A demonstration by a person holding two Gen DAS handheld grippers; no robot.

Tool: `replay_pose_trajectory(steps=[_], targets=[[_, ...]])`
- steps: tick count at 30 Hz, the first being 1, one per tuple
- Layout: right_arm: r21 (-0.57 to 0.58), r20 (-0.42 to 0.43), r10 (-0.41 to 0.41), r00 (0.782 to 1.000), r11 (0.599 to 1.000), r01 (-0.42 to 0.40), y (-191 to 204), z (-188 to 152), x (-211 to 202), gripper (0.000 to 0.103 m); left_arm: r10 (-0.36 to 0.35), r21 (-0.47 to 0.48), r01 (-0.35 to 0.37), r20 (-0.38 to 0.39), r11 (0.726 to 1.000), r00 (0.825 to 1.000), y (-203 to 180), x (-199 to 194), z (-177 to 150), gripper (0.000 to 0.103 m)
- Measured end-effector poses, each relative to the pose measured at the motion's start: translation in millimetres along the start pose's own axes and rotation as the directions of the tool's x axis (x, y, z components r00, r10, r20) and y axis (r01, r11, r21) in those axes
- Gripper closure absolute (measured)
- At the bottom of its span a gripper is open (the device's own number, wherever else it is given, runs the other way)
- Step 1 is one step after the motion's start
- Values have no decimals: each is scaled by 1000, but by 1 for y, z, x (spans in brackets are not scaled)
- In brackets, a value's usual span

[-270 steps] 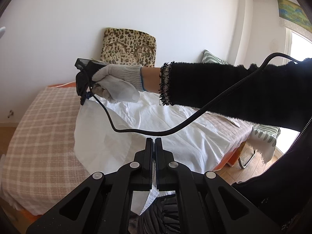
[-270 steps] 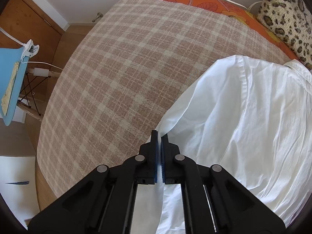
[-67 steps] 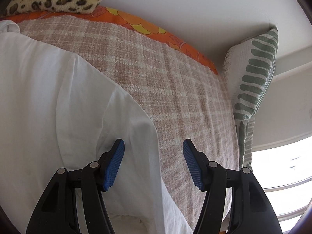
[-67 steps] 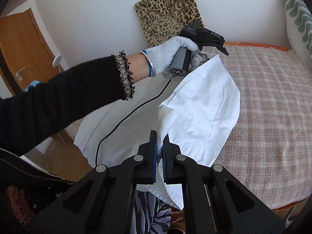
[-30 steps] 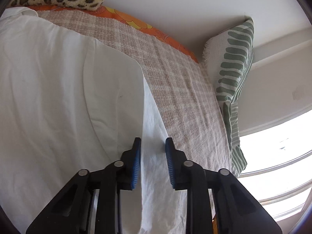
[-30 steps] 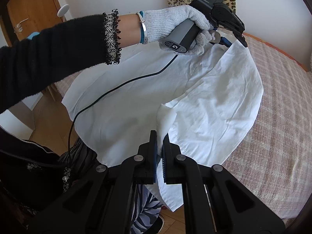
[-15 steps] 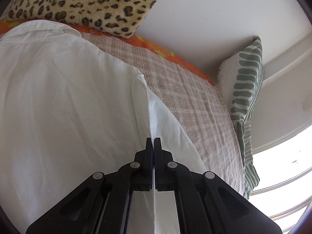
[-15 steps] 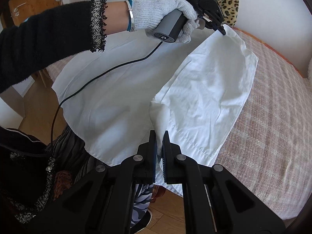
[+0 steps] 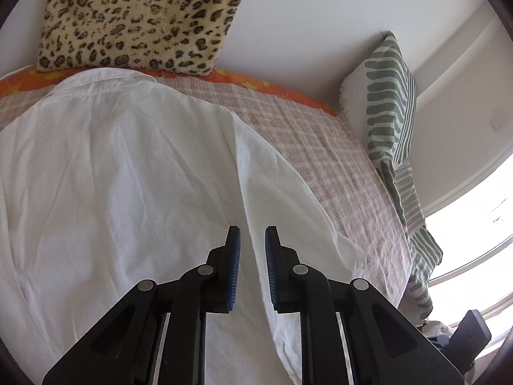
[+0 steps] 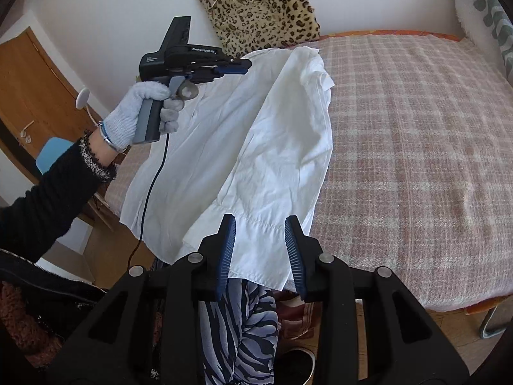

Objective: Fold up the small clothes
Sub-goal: 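Fold the lifted side with the right tool across the shirt back, then open the right tool and release the folded side onto the shirt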

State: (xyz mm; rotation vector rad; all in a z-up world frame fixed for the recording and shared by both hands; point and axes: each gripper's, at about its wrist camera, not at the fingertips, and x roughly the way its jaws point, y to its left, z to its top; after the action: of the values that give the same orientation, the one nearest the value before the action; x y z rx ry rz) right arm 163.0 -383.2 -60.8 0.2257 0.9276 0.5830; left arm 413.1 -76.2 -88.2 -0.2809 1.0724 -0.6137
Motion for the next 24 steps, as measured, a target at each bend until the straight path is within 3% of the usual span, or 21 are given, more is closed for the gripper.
replay_pose_trajectory(steps=[4,7,12,13,15,18,22,24], targets=[[33,-19,-20,1000,999,20,-4,-1,14,69,-31,-13,31,-16,999,999,-2,-38,-29,89],[29,-38,-35,999,999,36,-5,-8,24,69,-42,-15,42,-22,999,999,-4,-65,-53,82],[-7,-57,-85,995,996,85,7,-21,38,69,-49,5,49,-62,999,997,-19,-82,-100,77],[-14,-62,-101,993,995,101,9,-22,40,69,-67,-1,67,-71,998,995,-22,-82,-109,74],[-36,-64,-135,989,990,133,13,-26,43,69,-108,-21,106,-92,994,990,-30,-79,-127,59],[-43,-67,-155,986,987,152,14,-29,45,69,-193,-64,187,-125,980,973,-43,-65,-152,56],[-34,-48,-174,983,984,173,11,-23,43,69,-300,-159,272,-190,949,935,-56,-33,-176,56],[-24,-36,-177,983,984,177,7,-15,42,69,-301,-165,269,-213,949,930,-63,-19,-183,56]])
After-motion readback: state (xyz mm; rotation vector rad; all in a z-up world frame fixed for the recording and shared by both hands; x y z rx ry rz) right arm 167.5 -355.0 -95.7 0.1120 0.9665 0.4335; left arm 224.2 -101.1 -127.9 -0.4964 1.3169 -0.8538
